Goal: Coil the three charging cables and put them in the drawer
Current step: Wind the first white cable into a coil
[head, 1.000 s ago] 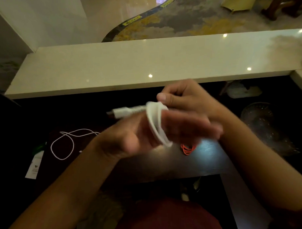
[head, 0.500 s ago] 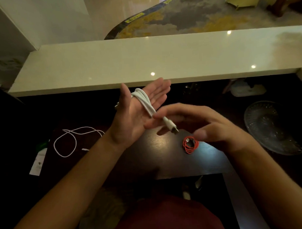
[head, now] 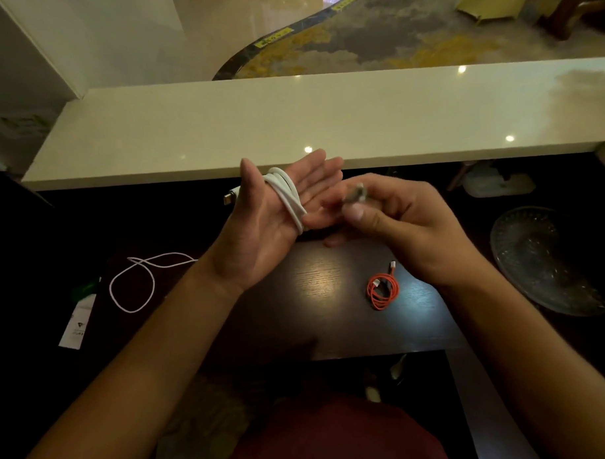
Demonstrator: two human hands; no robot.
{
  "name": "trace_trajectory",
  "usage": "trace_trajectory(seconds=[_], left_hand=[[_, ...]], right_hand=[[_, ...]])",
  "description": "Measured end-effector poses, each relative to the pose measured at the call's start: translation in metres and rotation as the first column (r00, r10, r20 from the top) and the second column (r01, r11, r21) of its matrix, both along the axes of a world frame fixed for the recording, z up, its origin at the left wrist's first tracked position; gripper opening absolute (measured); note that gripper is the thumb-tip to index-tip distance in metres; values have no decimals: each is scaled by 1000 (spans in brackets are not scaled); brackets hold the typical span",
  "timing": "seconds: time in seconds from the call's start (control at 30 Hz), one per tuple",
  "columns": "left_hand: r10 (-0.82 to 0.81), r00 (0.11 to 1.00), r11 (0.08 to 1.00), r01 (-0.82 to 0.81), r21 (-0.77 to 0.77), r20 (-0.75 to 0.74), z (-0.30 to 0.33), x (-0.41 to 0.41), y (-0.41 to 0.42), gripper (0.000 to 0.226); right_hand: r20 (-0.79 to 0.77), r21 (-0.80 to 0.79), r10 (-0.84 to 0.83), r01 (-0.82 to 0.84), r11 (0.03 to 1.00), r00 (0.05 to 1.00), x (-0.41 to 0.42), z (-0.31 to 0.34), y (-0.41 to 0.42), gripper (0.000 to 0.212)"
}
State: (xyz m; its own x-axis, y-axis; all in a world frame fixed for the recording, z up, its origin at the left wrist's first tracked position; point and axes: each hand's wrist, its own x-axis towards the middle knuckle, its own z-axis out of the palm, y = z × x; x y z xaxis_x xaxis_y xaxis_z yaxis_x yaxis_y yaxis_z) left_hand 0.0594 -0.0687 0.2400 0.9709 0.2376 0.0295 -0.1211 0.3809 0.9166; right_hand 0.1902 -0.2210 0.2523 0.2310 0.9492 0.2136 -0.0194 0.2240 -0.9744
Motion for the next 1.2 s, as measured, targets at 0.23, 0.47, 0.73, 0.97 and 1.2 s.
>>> trace_trajectory(seconds=[0.23, 0.47, 0.73, 0.97, 1.2], left_hand=[[5, 1000, 992, -3, -127, 9, -5, 0, 3, 136], [16, 1000, 983, -16, -183, -6, -14, -4, 1, 134], [-33, 999, 985, 31, -168, -9, -17, -11, -5, 132], [-118, 991, 989, 111, -96, -70, -15, -10, -19, 131], [-47, 999, 987, 50, -150, 26, -7, -5, -27, 121]], right_hand=[[319, 25, -146, 145, 989, 937, 17, -1, 8, 15], [374, -148, -155, 224, 963, 915, 14, -9, 12, 26], [747, -153, -67, 270, 951, 662, 10, 0, 15, 13], [783, -316, 225, 60, 947, 579, 19, 20, 24, 16], [623, -191, -225, 425, 885, 749, -2, 3, 30, 30]])
